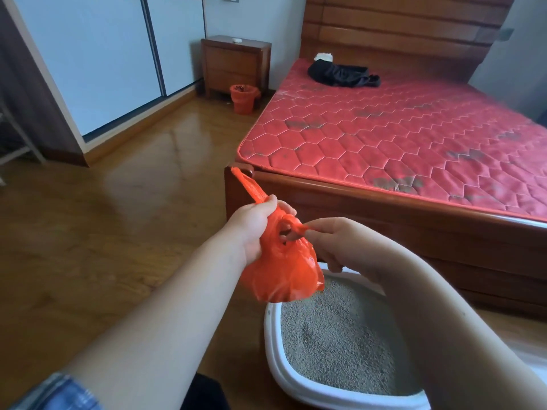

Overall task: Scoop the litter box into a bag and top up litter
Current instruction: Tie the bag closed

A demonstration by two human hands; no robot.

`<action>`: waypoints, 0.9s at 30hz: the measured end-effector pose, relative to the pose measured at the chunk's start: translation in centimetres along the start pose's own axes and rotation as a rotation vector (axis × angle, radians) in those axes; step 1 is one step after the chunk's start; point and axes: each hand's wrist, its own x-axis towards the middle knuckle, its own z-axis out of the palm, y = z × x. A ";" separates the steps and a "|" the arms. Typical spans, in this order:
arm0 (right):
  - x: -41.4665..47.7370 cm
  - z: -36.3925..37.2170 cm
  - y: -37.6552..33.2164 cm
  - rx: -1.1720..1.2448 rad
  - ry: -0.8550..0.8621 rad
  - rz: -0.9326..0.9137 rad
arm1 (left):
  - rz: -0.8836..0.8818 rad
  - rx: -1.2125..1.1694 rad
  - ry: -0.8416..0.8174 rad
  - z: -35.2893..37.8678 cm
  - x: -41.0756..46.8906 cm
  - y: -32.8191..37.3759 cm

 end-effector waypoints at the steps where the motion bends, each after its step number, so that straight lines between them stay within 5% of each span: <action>1: 0.0 0.0 -0.1 -0.005 -0.031 -0.008 | -0.016 -0.033 0.004 -0.2 0.1 0.1; 7: -0.5 -0.2 -0.3 -0.104 -0.211 -0.071 | 0.017 -0.123 0.199 -1.9 0.8 0.3; 13: 0.3 -0.1 0.7 0.427 0.125 -0.167 | 0.048 0.028 0.156 -1.6 1.2 -0.1; 17: 0.5 0.2 0.5 0.536 0.357 -0.250 | 0.026 0.171 0.062 -0.8 0.9 -0.7; 27: 0.6 0.6 -0.2 0.895 0.435 -0.332 | 0.057 0.624 -0.020 0.1 0.0 -1.5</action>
